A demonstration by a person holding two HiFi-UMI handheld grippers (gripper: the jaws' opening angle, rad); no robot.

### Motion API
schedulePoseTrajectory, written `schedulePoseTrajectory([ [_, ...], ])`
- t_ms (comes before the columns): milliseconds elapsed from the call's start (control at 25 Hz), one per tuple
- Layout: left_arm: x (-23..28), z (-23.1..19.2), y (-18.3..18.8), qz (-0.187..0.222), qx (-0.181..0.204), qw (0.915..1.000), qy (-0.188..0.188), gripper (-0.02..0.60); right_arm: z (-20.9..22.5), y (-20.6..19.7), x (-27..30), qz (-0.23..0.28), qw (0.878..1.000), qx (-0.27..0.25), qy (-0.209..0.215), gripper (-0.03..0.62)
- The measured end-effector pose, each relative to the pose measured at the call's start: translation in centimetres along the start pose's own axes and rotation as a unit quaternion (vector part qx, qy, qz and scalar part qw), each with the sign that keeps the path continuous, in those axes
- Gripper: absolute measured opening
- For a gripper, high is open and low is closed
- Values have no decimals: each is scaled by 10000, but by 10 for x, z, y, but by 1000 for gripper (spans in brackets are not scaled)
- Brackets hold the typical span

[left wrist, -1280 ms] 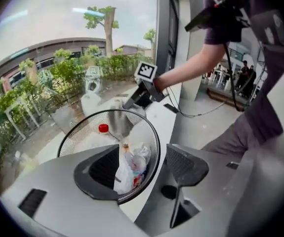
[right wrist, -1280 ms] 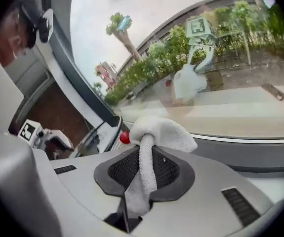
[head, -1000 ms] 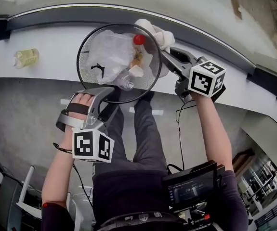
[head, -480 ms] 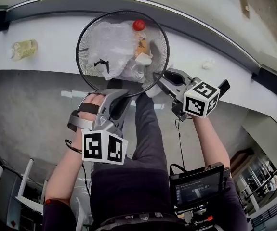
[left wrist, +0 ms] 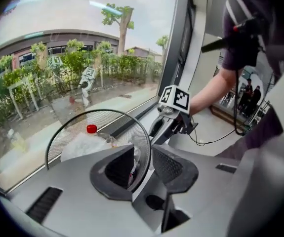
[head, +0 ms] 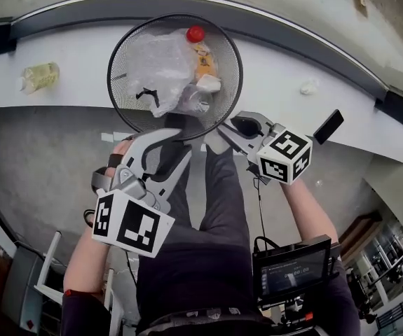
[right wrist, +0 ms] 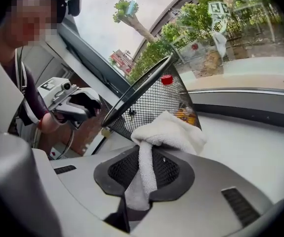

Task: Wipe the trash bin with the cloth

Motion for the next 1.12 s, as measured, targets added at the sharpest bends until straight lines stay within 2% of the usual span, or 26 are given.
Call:
schedulePoseTrajectory([
  [80, -10, -2, 3, -210, 369, 9991, -52, 169, 7, 6, -7, 57, 9999, -43, -104, 71],
  [160, -10, -7, -7, -751, 1096, 9911, 46, 232, 13, 16, -14, 168, 9995, -86, -253, 71],
  [240, -6, -13, -23, -1280, 1838, 9745, 142, 244, 18, 30, -22, 369, 9982, -163, -437, 71],
  [360, 5, -21, -41, -1682, 2424, 9554, 113, 242, 30, 56, -38, 799, 9935, -307, -754, 71],
  [400, 9, -22, -43, -1754, 2517, 9517, 98, 227, 34, 63, -41, 957, 9914, -302, -844, 71],
  [440, 11, -22, -45, -1794, 2572, 9495, 94, 156, 36, 68, -42, 1084, 9897, -278, -897, 71],
  [520, 13, -20, -45, -1788, 2571, 9497, 94, 129, 34, 72, -35, 1102, 9893, -361, -891, 71],
  [680, 17, -10, -37, -1783, 2175, 9596, 81, 86, 10, 51, -8, 473, 9909, -959, -813, 71],
  [760, 22, -3, -28, -1710, 1925, 9662, 124, 65, -1, 36, -2, 356, 9938, -858, -611, 71],
  [920, 34, 6, -9, -1232, 1124, 9860, 90, 43, -19, 13, 4, 331, 9970, -621, -314, 71],
  [1120, 37, 8, -4, -1141, 672, 9909, 245, 40, -34, 9, 12, 325, 9971, -675, -104, 71],
])
Point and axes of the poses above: the fingertips, and each gripper's own axes: x forward along the fingers, z to its right, y out of its top, the point moved 10 cm from there along -x, backward along the fingers
